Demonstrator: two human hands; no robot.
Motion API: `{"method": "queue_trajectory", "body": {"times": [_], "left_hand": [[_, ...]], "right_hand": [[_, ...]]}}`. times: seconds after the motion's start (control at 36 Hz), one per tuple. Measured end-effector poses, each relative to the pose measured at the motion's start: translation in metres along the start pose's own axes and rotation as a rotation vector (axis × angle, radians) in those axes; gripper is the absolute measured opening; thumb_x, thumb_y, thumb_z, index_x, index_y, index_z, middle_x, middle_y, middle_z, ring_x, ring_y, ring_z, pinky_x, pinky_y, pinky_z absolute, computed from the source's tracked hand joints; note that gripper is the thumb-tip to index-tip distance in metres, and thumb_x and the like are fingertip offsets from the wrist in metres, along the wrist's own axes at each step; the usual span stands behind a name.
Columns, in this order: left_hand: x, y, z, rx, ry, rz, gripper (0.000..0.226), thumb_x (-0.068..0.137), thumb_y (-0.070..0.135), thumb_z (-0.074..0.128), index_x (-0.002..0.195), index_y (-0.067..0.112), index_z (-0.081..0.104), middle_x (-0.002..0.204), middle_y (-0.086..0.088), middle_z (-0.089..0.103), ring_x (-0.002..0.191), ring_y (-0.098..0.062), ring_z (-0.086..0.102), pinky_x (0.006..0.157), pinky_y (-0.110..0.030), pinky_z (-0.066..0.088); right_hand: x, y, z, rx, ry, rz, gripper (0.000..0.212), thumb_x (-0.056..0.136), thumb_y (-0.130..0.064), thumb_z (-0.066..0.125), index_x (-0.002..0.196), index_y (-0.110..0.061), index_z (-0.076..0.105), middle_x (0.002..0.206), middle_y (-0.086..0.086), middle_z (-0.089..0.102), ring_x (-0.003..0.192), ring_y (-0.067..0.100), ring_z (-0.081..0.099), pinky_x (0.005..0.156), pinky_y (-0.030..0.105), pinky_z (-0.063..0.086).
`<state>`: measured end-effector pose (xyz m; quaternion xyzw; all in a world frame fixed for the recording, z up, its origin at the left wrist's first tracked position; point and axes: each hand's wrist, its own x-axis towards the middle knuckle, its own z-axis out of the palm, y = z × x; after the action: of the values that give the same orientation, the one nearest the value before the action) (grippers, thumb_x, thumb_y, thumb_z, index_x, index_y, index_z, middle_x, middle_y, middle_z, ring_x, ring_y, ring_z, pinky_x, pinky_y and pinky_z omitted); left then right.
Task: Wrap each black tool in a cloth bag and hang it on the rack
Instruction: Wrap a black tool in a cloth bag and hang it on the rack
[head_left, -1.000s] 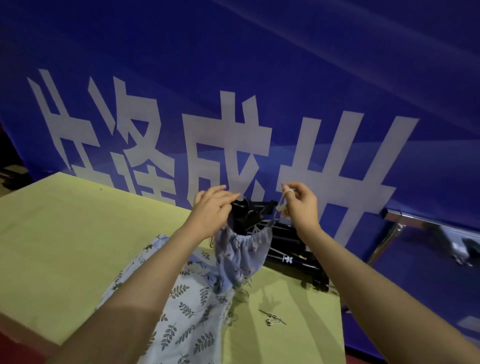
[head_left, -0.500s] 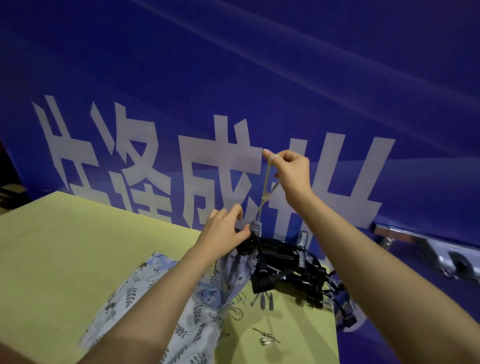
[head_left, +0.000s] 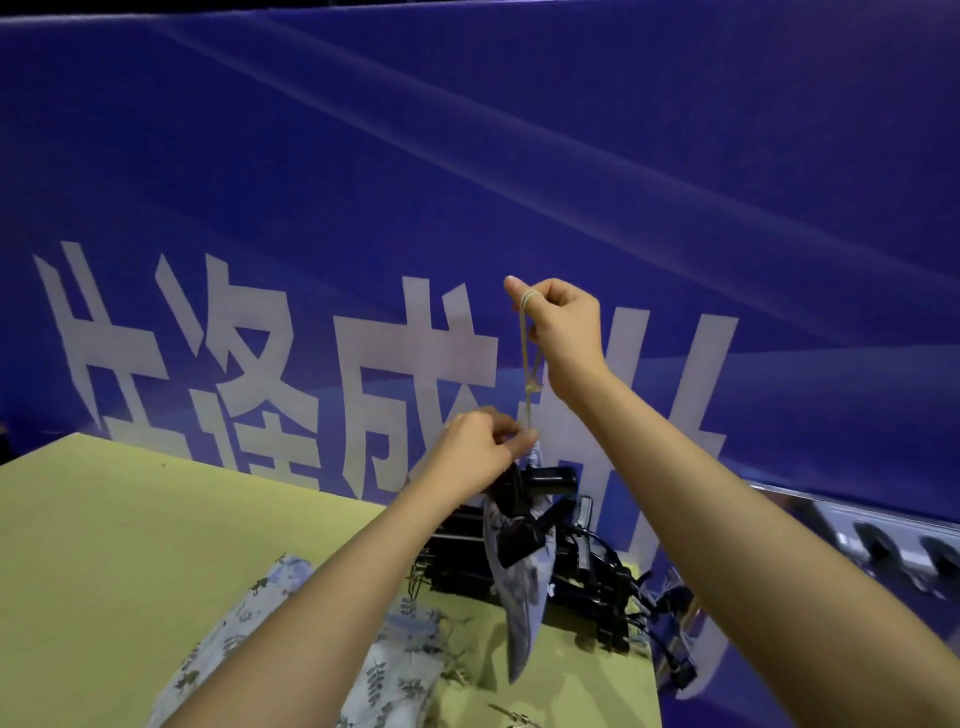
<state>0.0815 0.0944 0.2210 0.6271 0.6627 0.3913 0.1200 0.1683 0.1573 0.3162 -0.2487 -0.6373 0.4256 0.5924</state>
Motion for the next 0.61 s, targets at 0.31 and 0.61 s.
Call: {"method": "queue_trajectory", "body": {"times": [0.31,0.61], "left_hand": [[0.022,0.057,0.075,0.096,-0.224,0.065,0.042,0.090,0.040,0.057,0.062,0.010,0.050,0.060,-0.003,0.041,0.063,-0.022,0.045,0.061,-0.030,0.035],[0.019,0.144,0.151,0.218,-0.278,0.249,0.030,0.091,0.033,0.058,0.070,0.012,0.053,0.079,-0.009,0.053,0.076,-0.027,0.055,0.065,-0.028,0.040]], "right_hand": [[-0.014,0.002,-0.082,-0.030,0.129,0.017,0.034,0.088,-0.019,0.067,0.061,-0.006,0.050,0.057,0.007,0.043,0.045,0.003,0.042,0.066,0.022,0.040],[-0.026,-0.008,-0.215,0.091,0.246,0.040,0.037,0.088,-0.021,0.067,0.055,-0.016,0.052,0.054,0.001,0.044,0.047,0.012,0.034,0.046,0.022,0.036]]}}
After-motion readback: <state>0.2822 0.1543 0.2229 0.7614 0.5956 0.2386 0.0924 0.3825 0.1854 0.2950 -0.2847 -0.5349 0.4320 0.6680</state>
